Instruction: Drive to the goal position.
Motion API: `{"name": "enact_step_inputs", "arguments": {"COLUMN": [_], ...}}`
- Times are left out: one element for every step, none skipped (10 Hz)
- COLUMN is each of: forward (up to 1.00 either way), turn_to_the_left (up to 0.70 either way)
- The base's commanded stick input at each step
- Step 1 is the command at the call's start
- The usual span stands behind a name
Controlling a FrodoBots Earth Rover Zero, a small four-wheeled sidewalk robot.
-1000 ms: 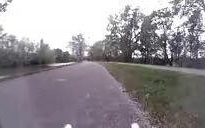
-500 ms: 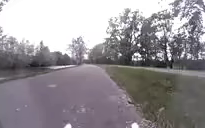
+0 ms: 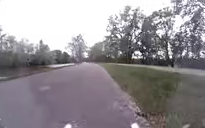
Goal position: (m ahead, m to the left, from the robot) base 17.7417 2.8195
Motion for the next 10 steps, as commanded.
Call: {"name": "enact_step_inputs", "arguments": {"forward": [1.0, 1.0, 1.0, 1.0, 1.0, 1.0, 1.0, 1.0, 1.0, 1.0], "turn_to_the_left": [0.0, 0.0, 0.0, 0.0, 0.0, 0.0, 0.0, 0.0, 0.0, 0.0]}}
